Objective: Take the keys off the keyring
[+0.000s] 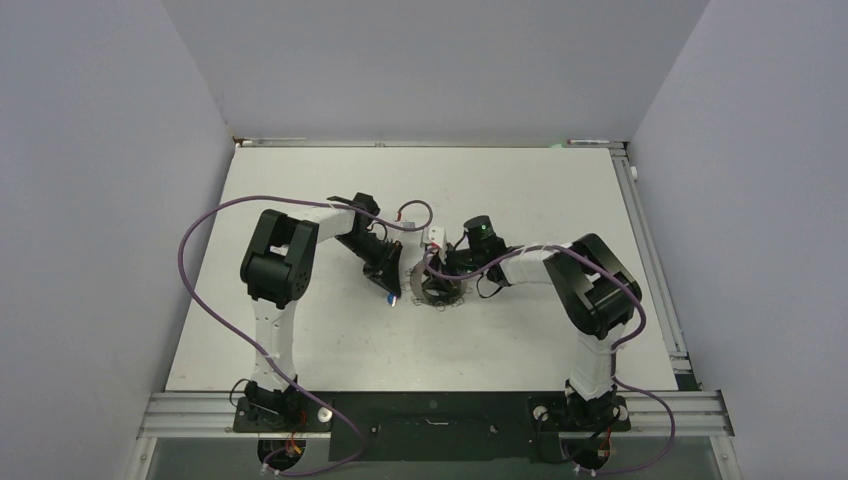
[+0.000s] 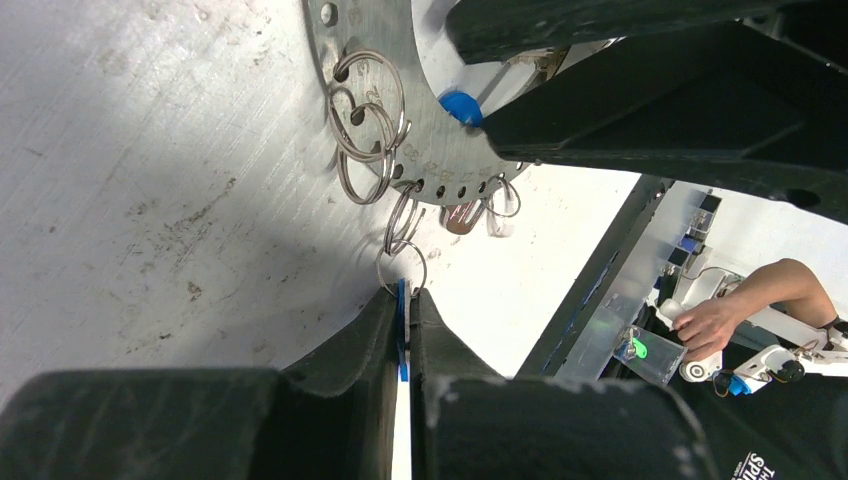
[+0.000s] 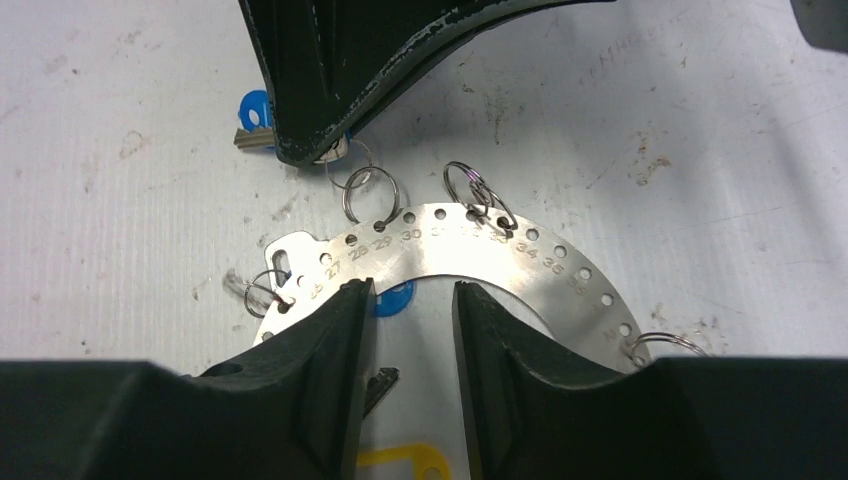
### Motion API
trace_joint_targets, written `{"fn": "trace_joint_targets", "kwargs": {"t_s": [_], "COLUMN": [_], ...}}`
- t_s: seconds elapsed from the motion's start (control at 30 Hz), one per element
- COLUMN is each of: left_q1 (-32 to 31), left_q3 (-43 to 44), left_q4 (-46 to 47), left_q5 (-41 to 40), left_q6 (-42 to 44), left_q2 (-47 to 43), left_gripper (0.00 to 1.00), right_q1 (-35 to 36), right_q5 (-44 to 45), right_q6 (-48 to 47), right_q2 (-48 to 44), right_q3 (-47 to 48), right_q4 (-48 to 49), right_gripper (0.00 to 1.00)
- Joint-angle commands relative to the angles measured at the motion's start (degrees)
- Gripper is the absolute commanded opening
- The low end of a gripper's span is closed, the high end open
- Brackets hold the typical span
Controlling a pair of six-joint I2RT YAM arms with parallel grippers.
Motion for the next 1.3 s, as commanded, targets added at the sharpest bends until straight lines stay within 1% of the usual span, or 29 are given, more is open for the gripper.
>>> {"fn": "trace_joint_targets", "kwargs": {"t_s": [0.0,0.13,0.23,0.47,0.67,0.83,1.07,1.27], "left_q1": [0.0,0.0,0.0,-0.1,-0.1,-0.1,-0.1,-0.1], "left_q3": [0.1,-0.3,-0.9,-0.9,-1.0,-1.1,-1.0,-1.1], "left_q4": [0.2,0.2,0.8,0.5,0.6,0.7,0.8,0.9], "left_q5": [-0.4,-0.4,-0.5,-1.1,-1.0,-1.0,-1.1,-1.0], "left_q6": [0.5,0.6,0.6,1.1,1.3,1.3,1.4,1.4], "left_q2": [0.2,-0.5,-1.9,-2.6,-3.0,-2.9,-3.0,-3.3], "left_gripper": [0.0,0.0,0.0,0.0,0.0,0.0,0.0,0.0], "right_q1": [3.0,5.8,7.3,8.1,8.2,8.5,9.4,9.5], "right_q5": [0.9,2.6,3.8,5.3,6.8,7.3,7.5,6.7], "right_q6": [-13.3,-18.7,-23.1,-32.1,-40.2,-42.4,-43.0,-44.7], "right_q2": [-4.9,-3.2,-1.5,2.6,4.6,5.7,7.4,9.2], "right_q3": [4.0,8.7,11.5,19.1,22.8,24.2,26.2,30.1], "right_q4": [-7.2,-12.8,-15.4,-26.6,-34.9,-37.6,-39.4,-44.4], "right_gripper": [0.4,0.43,0.42,0.38,0.34,0.33,0.33,0.34]}}
